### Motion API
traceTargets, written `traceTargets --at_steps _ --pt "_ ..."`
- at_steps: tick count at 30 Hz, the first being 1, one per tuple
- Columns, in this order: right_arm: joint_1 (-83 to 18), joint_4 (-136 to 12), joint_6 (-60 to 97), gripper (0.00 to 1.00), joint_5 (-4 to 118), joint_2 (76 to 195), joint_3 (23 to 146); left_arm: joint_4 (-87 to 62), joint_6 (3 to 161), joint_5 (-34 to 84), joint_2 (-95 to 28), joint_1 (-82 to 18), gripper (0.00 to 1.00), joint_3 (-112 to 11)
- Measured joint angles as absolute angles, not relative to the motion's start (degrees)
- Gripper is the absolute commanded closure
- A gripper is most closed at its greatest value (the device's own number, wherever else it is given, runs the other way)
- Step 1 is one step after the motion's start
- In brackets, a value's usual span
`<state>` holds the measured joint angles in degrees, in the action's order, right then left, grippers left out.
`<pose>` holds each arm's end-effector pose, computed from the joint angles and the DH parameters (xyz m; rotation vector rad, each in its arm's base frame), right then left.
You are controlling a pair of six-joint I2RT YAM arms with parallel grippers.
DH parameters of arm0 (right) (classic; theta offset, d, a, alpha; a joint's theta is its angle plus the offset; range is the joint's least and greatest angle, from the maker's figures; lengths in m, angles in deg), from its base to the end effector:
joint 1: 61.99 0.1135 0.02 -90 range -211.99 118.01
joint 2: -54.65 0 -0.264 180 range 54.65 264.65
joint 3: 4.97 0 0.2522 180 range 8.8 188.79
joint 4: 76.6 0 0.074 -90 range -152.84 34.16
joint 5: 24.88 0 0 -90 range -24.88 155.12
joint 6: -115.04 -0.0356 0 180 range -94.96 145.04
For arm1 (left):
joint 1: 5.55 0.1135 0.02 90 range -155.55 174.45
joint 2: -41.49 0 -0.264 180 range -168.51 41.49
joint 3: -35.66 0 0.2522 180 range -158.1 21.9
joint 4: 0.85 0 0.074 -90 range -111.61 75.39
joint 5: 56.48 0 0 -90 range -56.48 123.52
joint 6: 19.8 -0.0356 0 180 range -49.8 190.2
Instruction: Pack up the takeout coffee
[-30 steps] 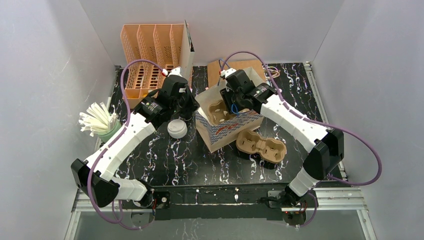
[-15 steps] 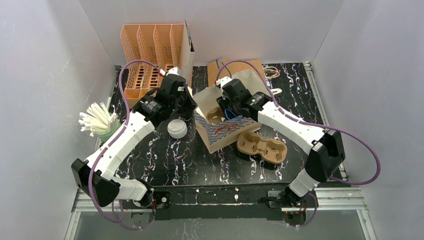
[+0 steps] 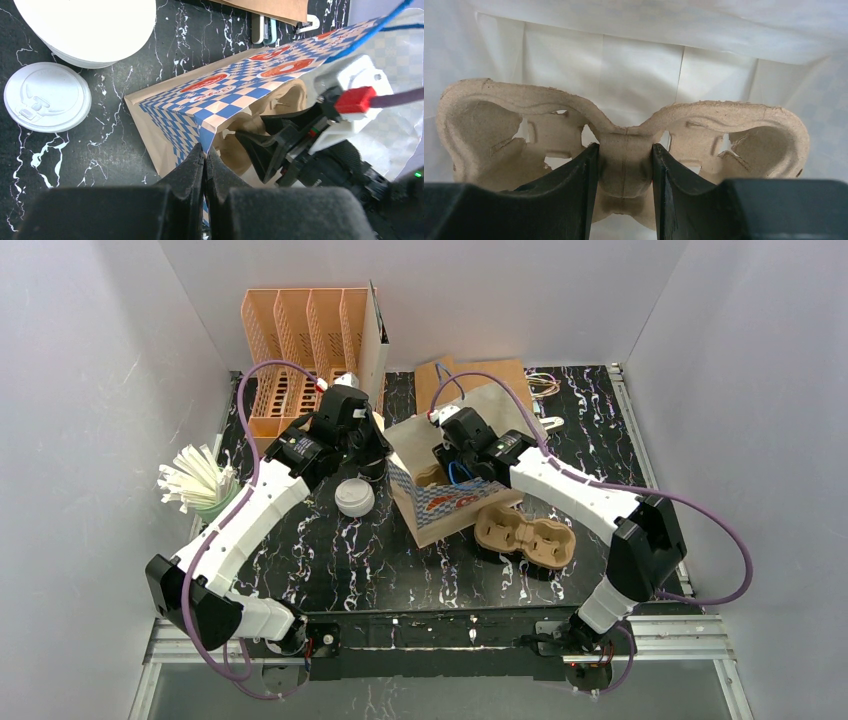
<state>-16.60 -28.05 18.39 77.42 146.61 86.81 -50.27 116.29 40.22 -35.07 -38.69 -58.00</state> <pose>0.2533 0.2460 0.2948 -0.7041 2.2964 0.1641 0.2469 -0.1562 0.3860 -0.3198 2.1864 -0.6759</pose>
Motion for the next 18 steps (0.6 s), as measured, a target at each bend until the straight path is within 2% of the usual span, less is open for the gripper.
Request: traceTargets --at_steps 18 --pt "-16.6 -26.17 16.57 0.77 77.68 154.08 87.16 -50.25 116.26 39.5 -36.12 -38.65 1.0 -59.57"
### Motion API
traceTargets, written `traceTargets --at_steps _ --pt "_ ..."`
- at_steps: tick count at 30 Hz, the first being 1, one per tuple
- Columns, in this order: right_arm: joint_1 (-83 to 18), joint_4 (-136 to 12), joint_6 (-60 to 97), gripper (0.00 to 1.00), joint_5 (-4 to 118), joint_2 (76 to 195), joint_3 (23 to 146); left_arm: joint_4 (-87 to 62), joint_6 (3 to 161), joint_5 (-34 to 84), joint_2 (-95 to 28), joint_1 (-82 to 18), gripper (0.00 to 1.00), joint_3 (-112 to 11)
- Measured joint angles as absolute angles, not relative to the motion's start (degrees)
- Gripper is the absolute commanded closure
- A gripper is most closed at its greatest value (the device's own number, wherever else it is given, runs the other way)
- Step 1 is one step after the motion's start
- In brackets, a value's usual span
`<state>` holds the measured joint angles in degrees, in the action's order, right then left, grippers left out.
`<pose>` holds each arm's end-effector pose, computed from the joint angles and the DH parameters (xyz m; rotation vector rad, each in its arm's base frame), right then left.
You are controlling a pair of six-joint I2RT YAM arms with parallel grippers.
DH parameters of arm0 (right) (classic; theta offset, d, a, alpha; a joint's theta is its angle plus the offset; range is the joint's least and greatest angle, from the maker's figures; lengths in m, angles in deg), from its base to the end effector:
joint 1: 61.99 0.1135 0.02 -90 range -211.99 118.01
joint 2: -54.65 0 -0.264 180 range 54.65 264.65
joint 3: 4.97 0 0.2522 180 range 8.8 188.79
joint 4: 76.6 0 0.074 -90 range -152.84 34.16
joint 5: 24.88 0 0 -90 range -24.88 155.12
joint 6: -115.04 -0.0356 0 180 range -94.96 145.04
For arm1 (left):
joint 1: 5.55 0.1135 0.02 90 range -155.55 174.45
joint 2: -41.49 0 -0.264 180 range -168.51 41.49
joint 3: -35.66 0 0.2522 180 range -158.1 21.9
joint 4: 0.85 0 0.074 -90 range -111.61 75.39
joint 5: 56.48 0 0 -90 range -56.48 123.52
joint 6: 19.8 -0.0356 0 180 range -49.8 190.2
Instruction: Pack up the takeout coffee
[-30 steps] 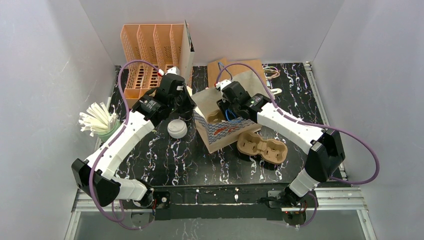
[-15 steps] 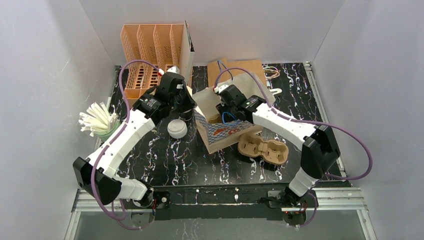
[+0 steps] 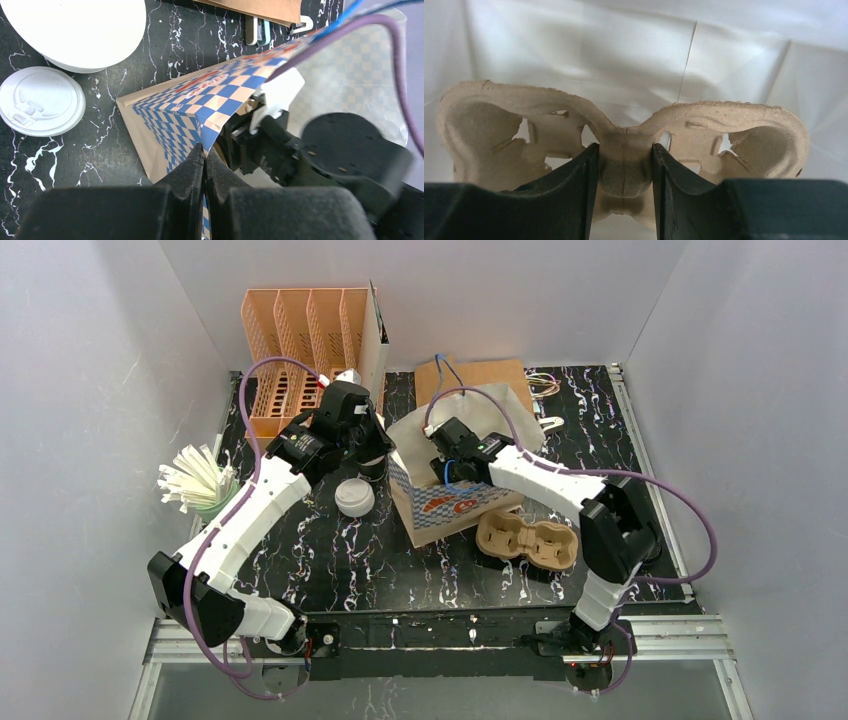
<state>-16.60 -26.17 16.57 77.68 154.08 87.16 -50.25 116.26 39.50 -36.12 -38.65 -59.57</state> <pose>0.2664 0.2590 0.2499 -0.7283 2.4372 0.0837 0.2506 -0.1589 0.3901 -0.3124 2.1823 -0.6931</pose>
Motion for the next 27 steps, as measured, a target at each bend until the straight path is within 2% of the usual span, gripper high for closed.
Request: traceTargets --at_steps 18,27 --pt "-18.33 -24.49 13.12 0.75 77.39 158.76 87.18 -50.23 116.24 38.8 -36.12 -38.65 1.0 -59.7" --pt "-18.9 -29.63 12.57 0.74 78.64 160.03 83.64 -50.03 116.26 38.28 -36.12 -38.65 1.0 -59.7"
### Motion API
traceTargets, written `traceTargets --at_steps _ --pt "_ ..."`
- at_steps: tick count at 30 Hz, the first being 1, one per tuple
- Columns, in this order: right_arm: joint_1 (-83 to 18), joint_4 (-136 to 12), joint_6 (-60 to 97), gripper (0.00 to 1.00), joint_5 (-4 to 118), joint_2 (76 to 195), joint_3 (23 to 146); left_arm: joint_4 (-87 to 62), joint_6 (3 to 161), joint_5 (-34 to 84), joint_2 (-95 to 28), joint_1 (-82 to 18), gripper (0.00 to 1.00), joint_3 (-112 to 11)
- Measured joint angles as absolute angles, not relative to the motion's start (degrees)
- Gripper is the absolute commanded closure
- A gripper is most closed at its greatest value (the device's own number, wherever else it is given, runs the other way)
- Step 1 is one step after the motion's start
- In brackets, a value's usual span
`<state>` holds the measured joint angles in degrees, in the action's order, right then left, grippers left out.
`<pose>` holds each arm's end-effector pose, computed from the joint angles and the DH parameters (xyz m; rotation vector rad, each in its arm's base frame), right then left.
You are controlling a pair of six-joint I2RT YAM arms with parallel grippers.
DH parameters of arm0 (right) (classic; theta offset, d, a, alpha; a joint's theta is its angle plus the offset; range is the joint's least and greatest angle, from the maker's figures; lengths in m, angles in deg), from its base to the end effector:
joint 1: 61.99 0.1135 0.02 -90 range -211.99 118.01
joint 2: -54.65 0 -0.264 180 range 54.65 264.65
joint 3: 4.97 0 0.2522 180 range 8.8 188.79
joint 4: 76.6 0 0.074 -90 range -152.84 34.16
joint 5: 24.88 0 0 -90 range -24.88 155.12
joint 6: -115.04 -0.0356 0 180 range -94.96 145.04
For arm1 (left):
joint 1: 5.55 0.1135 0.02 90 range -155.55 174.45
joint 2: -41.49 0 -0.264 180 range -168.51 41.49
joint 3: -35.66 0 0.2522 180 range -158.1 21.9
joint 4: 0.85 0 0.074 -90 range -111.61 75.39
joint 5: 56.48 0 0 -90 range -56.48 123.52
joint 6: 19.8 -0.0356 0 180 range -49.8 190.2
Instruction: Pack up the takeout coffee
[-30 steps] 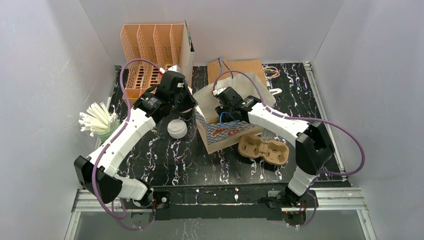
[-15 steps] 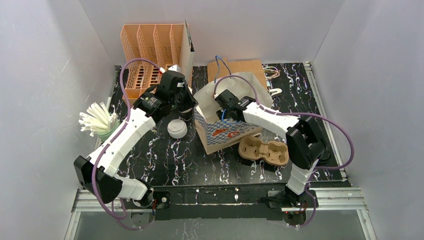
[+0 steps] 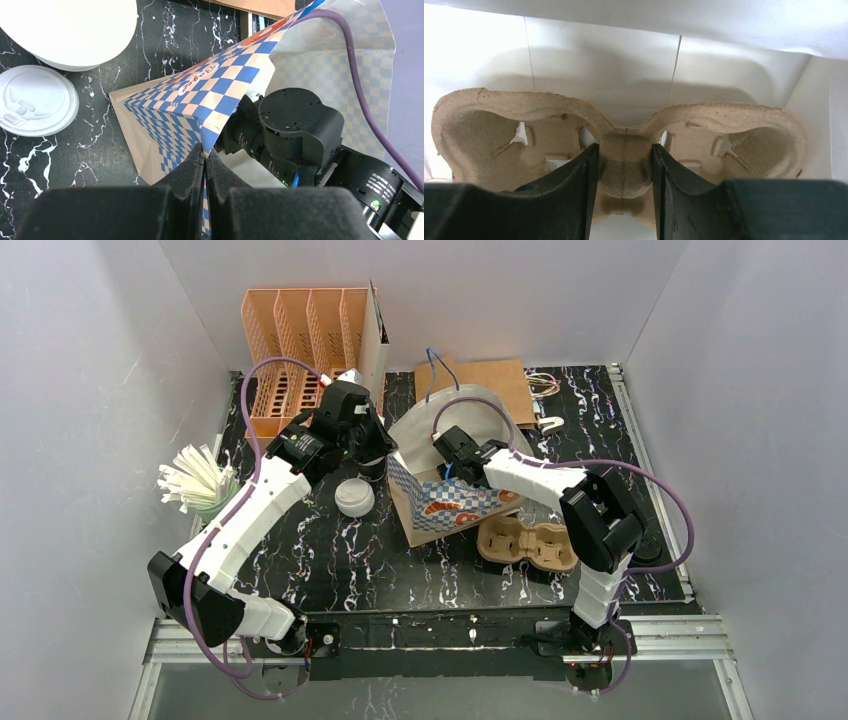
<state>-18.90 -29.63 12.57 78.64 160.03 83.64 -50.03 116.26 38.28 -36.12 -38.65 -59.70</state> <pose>0.2829 0.2532 0.1979 -0.6241 2.5549 0.0101 0.2504 -0.1597 0.3912 -0.2999 2.1849 -0.7172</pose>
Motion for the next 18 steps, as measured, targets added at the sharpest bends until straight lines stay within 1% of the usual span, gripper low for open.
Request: traceTargets --at_steps 2,9,10,12,14,16,18 --pt "-18.9 -31.18 12.55 0.72 78.86 160.03 82.79 -49.88 116.29 37.99 -36.12 -38.65 1.0 -59.7" --pt "-18.9 -33.21 12.57 0.51 78.9 159.37 81.48 -49.42 116.26 37.42 -36.12 -38.65 1.0 -59.68" --pt "-18.9 -33.12 12.57 0.46 78.88 158.96 81.48 -49.33 116.26 37.42 -36.12 -38.65 1.0 -59.68" --pt "-18.9 -32.8 12.57 0.3 78.71 157.65 81.48 -49.22 116.26 37.45 -36.12 -38.58 1.0 -59.68" --pt "-18.85 -32.01 12.57 0.18 78.33 156.14 81.9 -49.03 116.26 37.47 -36.12 -38.41 1.0 -59.68" --pt "-18.85 -30.7 12.7 0.03 77.87 154.61 83.38 -48.98 116.26 37.47 -36.12 -38.28 1.0 -59.68" --pt "-18.85 -29.58 12.75 0.02 77.35 153.32 85.44 -49.0 116.26 37.47 -36.12 -38.28 1.0 -59.68"
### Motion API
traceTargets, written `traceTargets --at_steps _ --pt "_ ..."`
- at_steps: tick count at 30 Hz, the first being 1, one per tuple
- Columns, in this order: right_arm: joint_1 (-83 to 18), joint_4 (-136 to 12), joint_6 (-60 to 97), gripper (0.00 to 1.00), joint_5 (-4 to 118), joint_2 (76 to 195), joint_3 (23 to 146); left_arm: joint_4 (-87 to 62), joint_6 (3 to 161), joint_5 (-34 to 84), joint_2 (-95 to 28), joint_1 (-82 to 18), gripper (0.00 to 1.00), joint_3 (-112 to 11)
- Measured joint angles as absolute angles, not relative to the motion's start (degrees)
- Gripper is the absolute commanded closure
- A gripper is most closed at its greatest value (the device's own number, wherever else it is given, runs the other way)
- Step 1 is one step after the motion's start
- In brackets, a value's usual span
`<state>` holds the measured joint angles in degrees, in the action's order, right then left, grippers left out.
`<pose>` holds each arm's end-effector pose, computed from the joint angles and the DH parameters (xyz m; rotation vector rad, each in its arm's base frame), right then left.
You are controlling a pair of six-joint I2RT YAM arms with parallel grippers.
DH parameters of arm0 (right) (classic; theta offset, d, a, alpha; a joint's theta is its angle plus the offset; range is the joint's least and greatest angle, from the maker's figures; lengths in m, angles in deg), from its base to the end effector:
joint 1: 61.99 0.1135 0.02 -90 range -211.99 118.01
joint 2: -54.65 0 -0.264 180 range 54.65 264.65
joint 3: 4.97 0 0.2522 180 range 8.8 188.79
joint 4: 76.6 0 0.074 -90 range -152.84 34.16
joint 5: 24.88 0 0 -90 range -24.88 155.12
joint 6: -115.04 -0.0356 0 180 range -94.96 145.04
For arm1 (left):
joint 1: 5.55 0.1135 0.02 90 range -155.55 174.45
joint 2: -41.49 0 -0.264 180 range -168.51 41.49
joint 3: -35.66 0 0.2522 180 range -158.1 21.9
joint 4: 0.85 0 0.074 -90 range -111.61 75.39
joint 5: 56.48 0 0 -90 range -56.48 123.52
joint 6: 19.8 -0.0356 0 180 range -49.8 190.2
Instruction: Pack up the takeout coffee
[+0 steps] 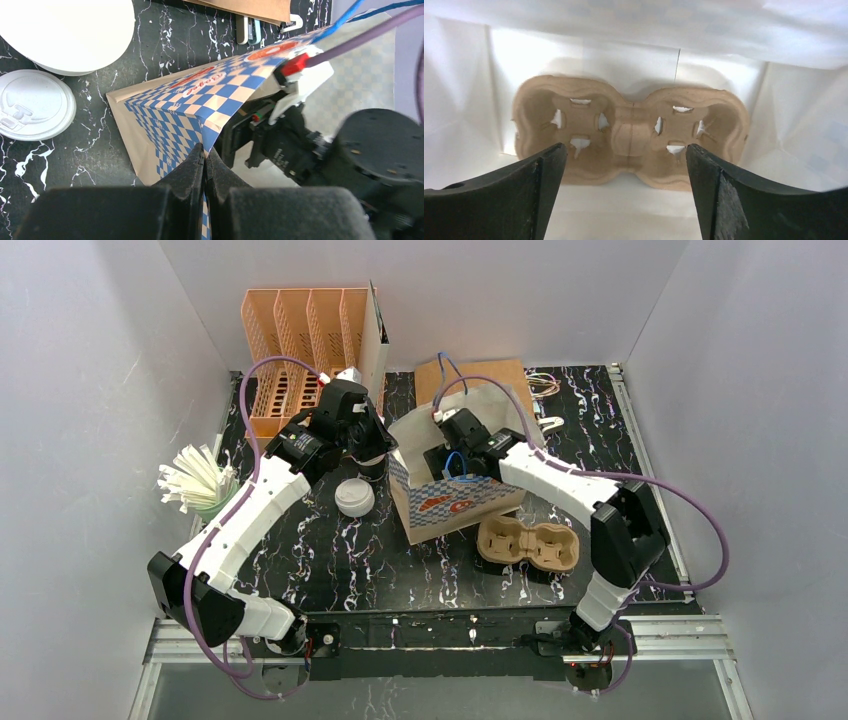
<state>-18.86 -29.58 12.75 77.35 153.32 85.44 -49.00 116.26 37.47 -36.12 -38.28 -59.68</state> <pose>0.2762 0.2484 0.2488 -0.5856 2.4388 0.1266 0.2520 -0.1591 0.3927 -0.2973 2.1716 -0.7378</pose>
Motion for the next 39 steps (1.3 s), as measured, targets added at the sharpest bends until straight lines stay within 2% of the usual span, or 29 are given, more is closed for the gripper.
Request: traceTargets --at_steps 11,18,25,28,32,38,39 --pt "-18.85 -23.46 12.79 0.02 75.23 151.66 95.12 -49.05 116.24 37.47 -36.12 -38.28 1.0 -59.68" --pt "-18.85 -18.94 12.9 0.02 74.84 151.18 108.67 -49.11 116.18 37.6 -36.1 -38.28 1.0 -59.61" --pt "-19.07 -15.49 13.29 0.06 79.47 147.48 116.17 -49.42 115.5 38.76 -36.07 -38.28 1.0 -59.35" --pt "-21.15 -13.72 13.16 0.12 81.74 146.5 118.31 -49.59 115.19 39.11 -35.94 -38.28 1.0 -59.33" --pt "-30.42 -12.12 12.31 0.22 81.26 145.52 118.18 -49.62 115.13 39.3 -35.66 -38.28 1.0 -59.18" --pt "-39.58 -11.75 10.65 0.5 81.24 144.47 112.78 -49.66 114.89 39.72 -35.53 -38.28 1.0 -59.11" --pt "-39.77 -11.88 10.41 0.58 81.04 144.47 111.66 -49.66 114.8 39.76 -35.46 -38.28 1.0 -59.11"
